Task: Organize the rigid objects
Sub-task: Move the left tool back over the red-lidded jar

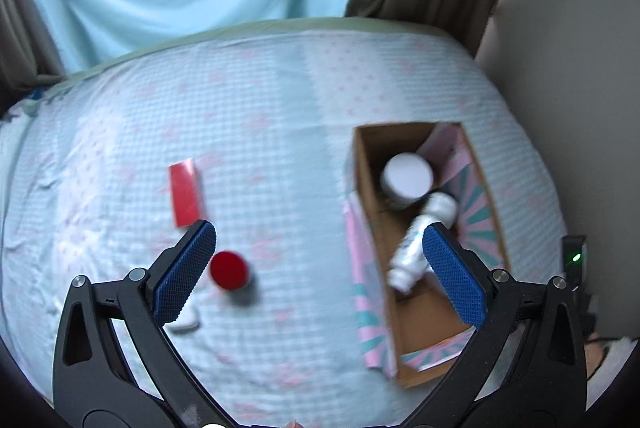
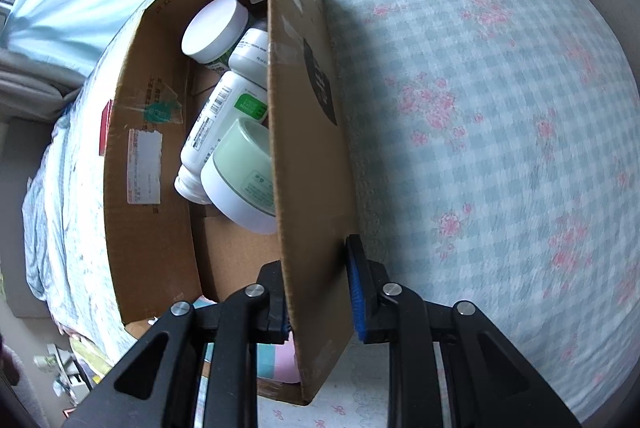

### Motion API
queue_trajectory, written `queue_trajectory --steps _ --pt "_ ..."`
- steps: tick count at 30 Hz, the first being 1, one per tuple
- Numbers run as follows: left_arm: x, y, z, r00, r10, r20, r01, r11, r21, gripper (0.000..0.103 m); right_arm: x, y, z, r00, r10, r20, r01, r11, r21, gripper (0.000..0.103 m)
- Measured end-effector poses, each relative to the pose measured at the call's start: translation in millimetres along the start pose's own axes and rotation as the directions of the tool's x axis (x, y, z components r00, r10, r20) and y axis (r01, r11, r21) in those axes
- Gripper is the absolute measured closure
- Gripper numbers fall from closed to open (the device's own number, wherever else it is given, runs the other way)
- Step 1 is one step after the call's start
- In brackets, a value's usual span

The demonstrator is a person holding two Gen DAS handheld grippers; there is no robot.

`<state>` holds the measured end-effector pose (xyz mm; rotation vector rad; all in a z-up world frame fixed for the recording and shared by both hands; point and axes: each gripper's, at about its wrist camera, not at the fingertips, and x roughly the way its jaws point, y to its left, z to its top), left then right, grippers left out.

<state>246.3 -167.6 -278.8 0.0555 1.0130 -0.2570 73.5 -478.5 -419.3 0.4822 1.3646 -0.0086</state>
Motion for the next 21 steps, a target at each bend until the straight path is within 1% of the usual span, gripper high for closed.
queue_trajectory --steps 5,8,11,15,17,20,21 --pt "15.3 49.2 -29.7 0.998 0.018 -0.053 -0.021 0.999 -0.048 0.0 -4.8 -7.9 -2.7 1.0 0.017 0.015 -0.017 0.999 0.046 0.081" --pt "33.8 74.1 -49.2 0.996 0.022 -0.082 -0.027 0.998 -0.056 0.0 -10.3 -14.5 -6.5 0.999 0.026 0.03 -0.028 0.996 0.081 0.081" --pt "57.6 90.3 -67.2 0.995 0.025 -0.096 -0.028 0.999 -0.031 0.0 -14.6 -19.3 -10.8 0.998 0.033 0.053 -0.039 0.993 0.112 0.081" --pt "89.9 99.2 -84.1 0.998 0.009 -0.061 -0.007 1.0 0.029 0.0 -18.5 -22.0 -16.7 0.996 0.032 0.086 -0.044 0.989 0.142 0.081" --pt "109.1 102.0 -90.9 0.998 -0.001 -0.057 0.004 0.999 0.053 0.0 -19.6 -22.0 -19.6 0.994 0.032 0.105 -0.048 0.987 0.154 0.081" --pt "139.1 107.9 -103.0 0.998 0.026 -0.052 -0.022 0.997 0.079 0.0 -22.8 -25.9 -26.2 0.991 0.034 0.131 -0.057 0.984 0.171 0.081" --pt "147.0 108.8 -106.3 0.999 0.023 -0.048 -0.019 0.996 0.085 0.0 -24.0 -26.3 -29.7 0.99 0.036 0.139 -0.06 0.983 0.175 0.081"
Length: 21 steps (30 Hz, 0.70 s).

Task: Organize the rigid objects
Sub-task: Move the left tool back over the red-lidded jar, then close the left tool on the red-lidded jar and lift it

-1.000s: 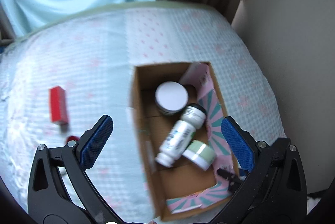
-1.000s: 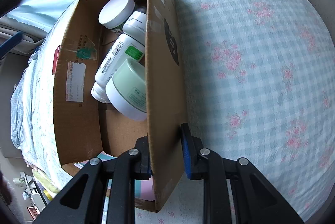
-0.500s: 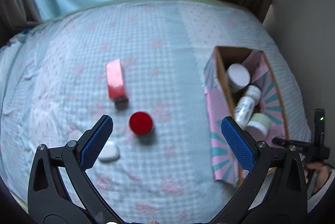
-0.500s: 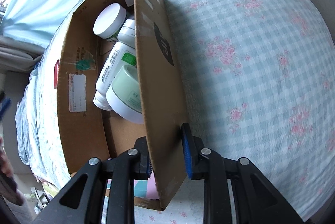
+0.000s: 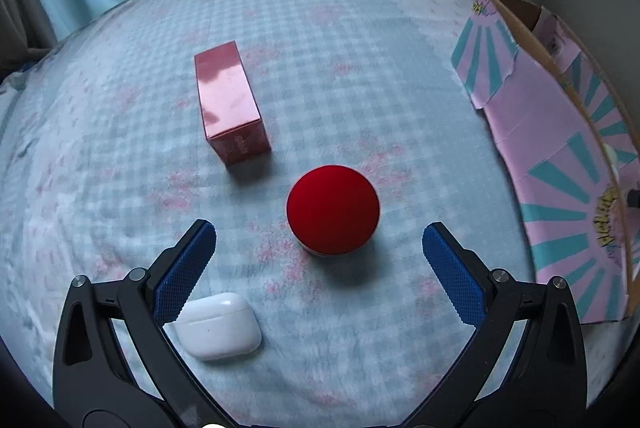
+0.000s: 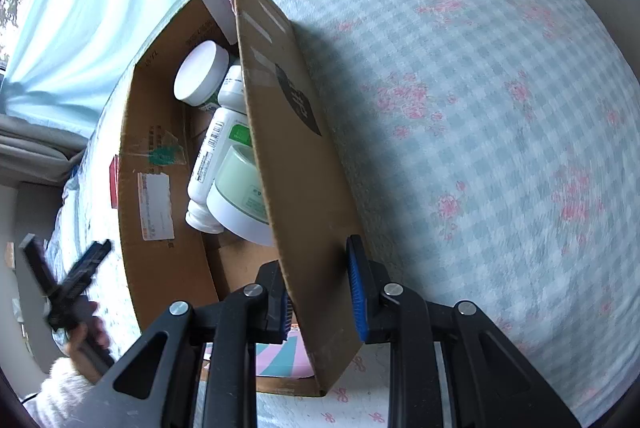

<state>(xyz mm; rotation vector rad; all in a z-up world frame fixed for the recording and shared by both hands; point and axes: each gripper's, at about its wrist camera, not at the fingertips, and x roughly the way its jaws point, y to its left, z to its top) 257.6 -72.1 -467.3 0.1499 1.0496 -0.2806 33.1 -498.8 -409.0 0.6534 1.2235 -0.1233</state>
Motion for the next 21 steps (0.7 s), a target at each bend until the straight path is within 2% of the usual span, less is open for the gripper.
queue_trajectory --steps 7,9,10,14,15,16,21 --pt "27.9 7.1 -13.0 0.997 -0.012 0.081 0.011 1.0 0.008 0.002 -3.8 -1.6 -6.3 1.0 0.005 0.025 -0.005 1.0 0.005 0.081" --pt "34.0 6.8 -13.3 0.995 -0.032 0.091 0.031 0.999 0.015 0.01 -3.5 0.8 -7.1 1.0 -0.001 0.028 0.001 1.0 0.007 0.081" --pt "36.4 5.3 -12.7 0.995 -0.039 0.09 0.037 0.999 0.017 0.017 -3.5 1.1 -7.3 1.0 -0.003 0.03 0.003 1.0 0.01 0.081" --pt "43.4 1.3 -11.7 0.995 -0.04 0.097 0.037 0.999 0.029 0.034 -2.7 2.4 -7.7 0.999 -0.004 0.038 0.004 1.0 0.013 0.081" --pt "42.5 2.0 -12.5 0.993 -0.041 0.108 0.039 0.999 0.027 0.04 -2.7 2.4 -8.1 0.999 -0.005 0.04 0.004 1.0 0.014 0.081" --pt "41.5 2.9 -12.2 0.991 -0.066 0.114 0.063 0.998 0.026 0.05 -2.8 2.5 -8.5 0.999 -0.005 0.043 0.004 1.0 0.017 0.081" --pt "39.9 1.1 -11.6 0.992 -0.07 0.109 0.066 0.997 0.037 0.052 -2.9 2.2 -8.6 0.999 -0.007 0.048 0.006 1.0 0.028 0.081"
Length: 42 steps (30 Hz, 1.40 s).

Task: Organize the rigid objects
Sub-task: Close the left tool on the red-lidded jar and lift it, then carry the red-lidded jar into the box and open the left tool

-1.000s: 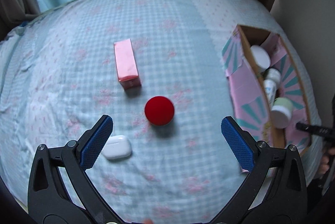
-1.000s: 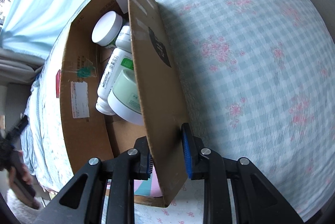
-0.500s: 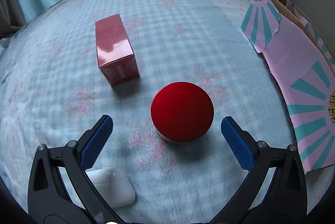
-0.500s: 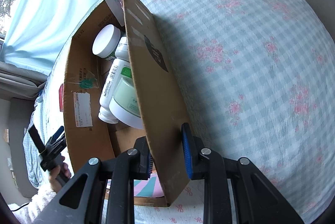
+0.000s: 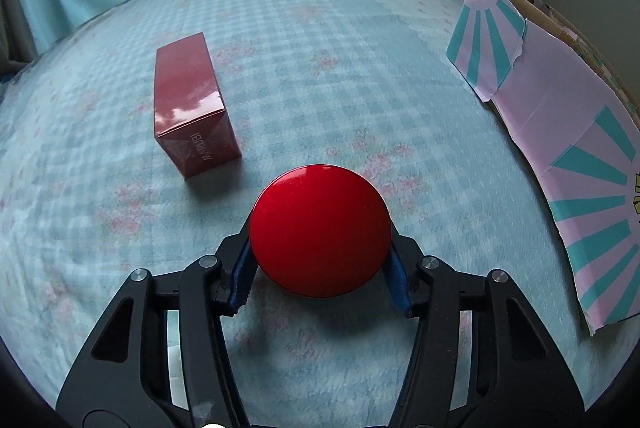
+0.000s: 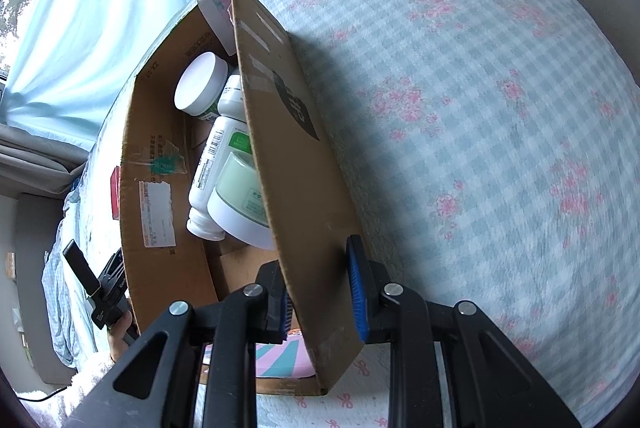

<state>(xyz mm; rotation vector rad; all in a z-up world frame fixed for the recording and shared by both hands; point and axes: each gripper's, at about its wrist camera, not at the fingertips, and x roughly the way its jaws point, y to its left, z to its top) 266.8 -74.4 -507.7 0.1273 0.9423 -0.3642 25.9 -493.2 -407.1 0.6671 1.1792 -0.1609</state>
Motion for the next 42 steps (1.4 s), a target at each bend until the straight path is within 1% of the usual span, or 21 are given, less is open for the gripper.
queue_trajectory --steps 7,12,14,20,24,27,30,34,36,39,42 --pt "-14.2 4.3 4.4 1.0 -0.006 -0.009 0.005 0.999 -0.046 0.052 0.1 0.1 0.4 1.0 0.001 -0.001 -0.001 1.0 0.004 0.081" --pt "-46.4 -0.1 21.2 1.0 0.002 -0.004 -0.002 0.998 -0.066 0.052 0.0 -0.4 1.7 1.0 0.004 -0.007 -0.004 1.0 0.008 0.081" --pt "-65.9 -6.0 33.9 1.0 0.016 0.01 -0.015 0.998 -0.064 0.052 0.0 -0.8 2.4 1.0 0.004 -0.012 -0.004 1.0 0.006 0.081" --pt "-124.5 -30.8 80.2 0.998 0.017 0.055 -0.011 0.995 -0.099 0.052 2.0 -1.2 5.5 0.999 0.01 -0.039 -0.011 1.0 -0.022 0.081" --pt "-156.4 -63.3 115.2 0.995 0.019 0.093 -0.009 0.994 -0.106 0.052 2.9 -4.3 7.7 0.998 0.024 -0.061 -0.026 0.999 -0.031 0.08" --pt "-168.6 -91.1 138.8 0.994 0.014 0.11 -0.001 0.994 -0.109 0.052 4.1 -4.5 9.3 0.997 0.028 -0.078 -0.032 0.999 -0.044 0.08" --pt "-168.9 -119.7 157.7 0.993 0.001 0.116 0.012 0.994 -0.113 0.052 5.2 -6.5 10.7 0.995 0.039 -0.092 -0.043 0.998 -0.038 0.08" --pt "-155.3 -156.6 173.6 0.994 -0.014 0.105 0.027 0.993 -0.119 0.052 6.4 -4.0 14.8 0.992 0.031 -0.119 -0.041 0.996 -0.078 0.08" --pt "-143.3 -172.6 177.8 0.996 -0.022 0.09 0.034 0.991 -0.128 0.052 8.2 -4.1 17.2 0.991 0.037 -0.132 -0.048 0.995 -0.085 0.08" --pt "-120.3 -189.9 178.9 0.998 -0.03 0.061 0.039 0.988 -0.147 0.052 9.4 -0.4 18.2 0.99 0.022 -0.142 -0.037 0.994 -0.107 0.08" --pt "-94.6 -206.1 177.7 1.0 -0.017 0.024 0.021 0.988 -0.154 0.052 10.6 -0.6 18.8 0.989 0.023 -0.149 -0.036 0.995 -0.088 0.08"
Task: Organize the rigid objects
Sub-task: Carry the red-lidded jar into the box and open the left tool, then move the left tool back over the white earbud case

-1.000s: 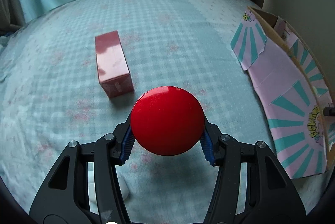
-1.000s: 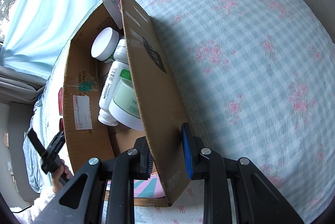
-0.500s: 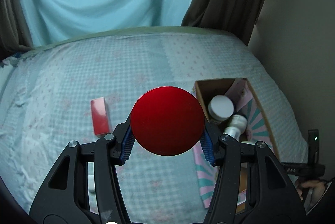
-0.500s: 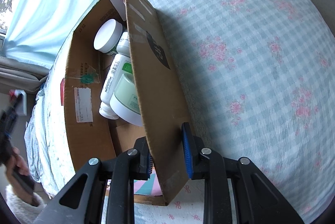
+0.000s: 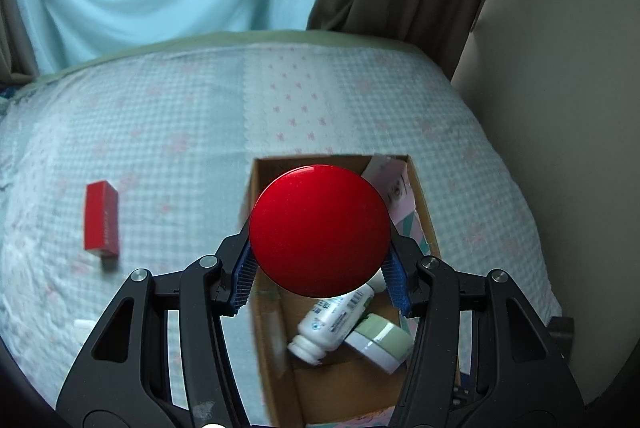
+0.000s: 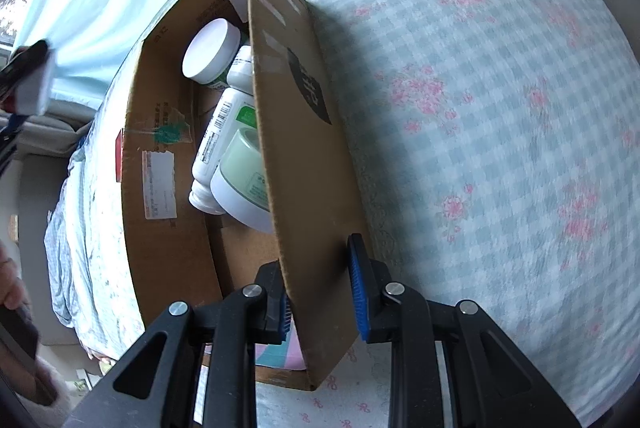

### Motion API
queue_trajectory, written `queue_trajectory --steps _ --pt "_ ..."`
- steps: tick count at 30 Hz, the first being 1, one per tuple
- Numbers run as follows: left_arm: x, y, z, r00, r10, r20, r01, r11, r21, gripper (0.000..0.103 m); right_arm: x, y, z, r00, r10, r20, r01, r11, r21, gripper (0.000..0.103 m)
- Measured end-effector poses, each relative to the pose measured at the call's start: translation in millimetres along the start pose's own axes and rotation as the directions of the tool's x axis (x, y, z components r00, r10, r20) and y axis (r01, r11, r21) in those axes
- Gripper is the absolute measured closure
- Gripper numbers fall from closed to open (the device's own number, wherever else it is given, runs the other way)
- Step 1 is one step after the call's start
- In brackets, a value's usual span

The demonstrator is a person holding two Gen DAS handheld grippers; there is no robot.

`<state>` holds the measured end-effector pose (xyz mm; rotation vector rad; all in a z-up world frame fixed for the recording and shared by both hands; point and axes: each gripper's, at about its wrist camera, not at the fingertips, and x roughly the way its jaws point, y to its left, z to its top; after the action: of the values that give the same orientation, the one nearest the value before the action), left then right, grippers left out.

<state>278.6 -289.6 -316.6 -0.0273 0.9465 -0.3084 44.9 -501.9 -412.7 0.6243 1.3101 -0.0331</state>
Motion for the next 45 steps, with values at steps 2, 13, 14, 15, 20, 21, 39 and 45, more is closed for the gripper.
queue_trajectory --steps 2,13,14,15,20,21,39,45 --pt "17.0 -5.9 -3.5 1.0 0.012 -0.028 -0.013 1.0 -0.011 0.052 0.8 0.8 0.1 1.0 -0.002 -0.002 0.002 1.0 -0.006 0.08" --pt "76.3 -16.8 -31.8 0.985 0.085 -0.152 -0.092 0.995 -0.039 0.052 3.2 2.4 3.9 0.999 0.005 -0.035 -0.008 0.997 -0.079 0.08" --pt "77.3 -17.0 -33.2 0.983 0.097 -0.157 -0.105 0.994 -0.041 0.052 3.4 2.8 4.0 0.999 0.005 -0.036 -0.008 0.996 -0.084 0.08" --pt "77.8 -16.7 -34.0 0.98 0.112 -0.163 -0.121 0.992 -0.045 0.052 3.4 3.1 4.0 0.999 0.004 -0.039 -0.008 0.996 -0.09 0.08" --pt "78.4 -9.9 -32.9 0.98 0.081 -0.18 -0.103 0.988 -0.114 0.0 4.9 5.9 4.4 0.999 0.005 -0.044 -0.009 0.994 -0.106 0.08" --pt "74.1 -10.5 -31.5 0.984 0.066 -0.162 -0.086 0.989 -0.118 0.0 4.6 5.5 4.5 0.999 0.005 -0.045 -0.01 0.994 -0.106 0.08" --pt "7.9 8.7 -19.0 0.992 0.087 -0.089 -0.098 0.987 -0.128 0.0 18.3 -6.9 0.3 0.999 0.02 -0.035 -0.023 0.995 -0.094 0.079" --pt "-31.0 25.7 -19.6 0.992 0.109 -0.061 -0.117 0.983 -0.145 0.0 16.5 -8.2 0.3 0.999 0.015 -0.037 -0.019 0.995 -0.095 0.079"
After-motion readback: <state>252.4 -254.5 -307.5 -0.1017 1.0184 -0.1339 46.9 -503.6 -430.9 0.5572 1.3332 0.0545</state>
